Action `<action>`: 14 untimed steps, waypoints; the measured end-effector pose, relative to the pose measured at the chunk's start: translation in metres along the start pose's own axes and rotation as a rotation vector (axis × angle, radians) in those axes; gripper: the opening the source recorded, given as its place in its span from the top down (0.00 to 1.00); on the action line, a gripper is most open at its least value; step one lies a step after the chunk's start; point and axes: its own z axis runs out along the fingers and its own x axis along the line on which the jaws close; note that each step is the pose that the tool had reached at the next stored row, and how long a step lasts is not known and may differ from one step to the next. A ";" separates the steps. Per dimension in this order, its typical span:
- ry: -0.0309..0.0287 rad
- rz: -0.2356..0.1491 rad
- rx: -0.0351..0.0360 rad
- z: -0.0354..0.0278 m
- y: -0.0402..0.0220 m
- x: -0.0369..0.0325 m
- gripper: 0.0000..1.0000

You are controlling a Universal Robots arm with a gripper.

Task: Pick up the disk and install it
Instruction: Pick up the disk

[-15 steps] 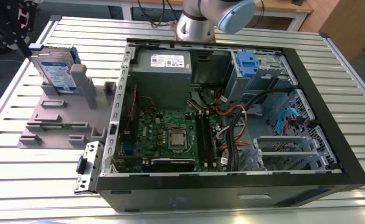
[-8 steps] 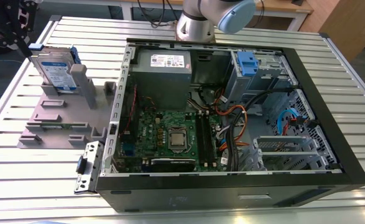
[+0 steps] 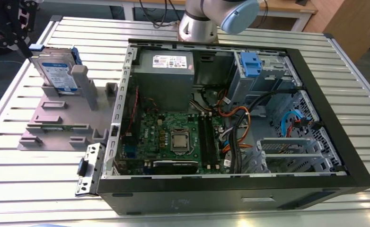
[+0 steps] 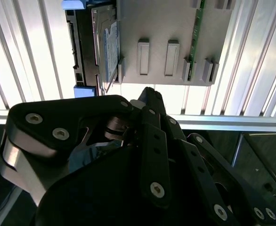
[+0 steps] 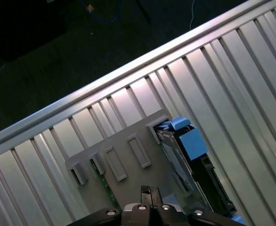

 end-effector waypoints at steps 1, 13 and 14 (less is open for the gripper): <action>0.0000 -0.001 0.0000 0.0000 0.0000 0.0000 0.89; 0.0005 -0.015 -0.0004 0.0001 0.0000 0.0000 0.89; 0.0006 -0.017 -0.0004 0.0001 0.0000 0.0000 0.89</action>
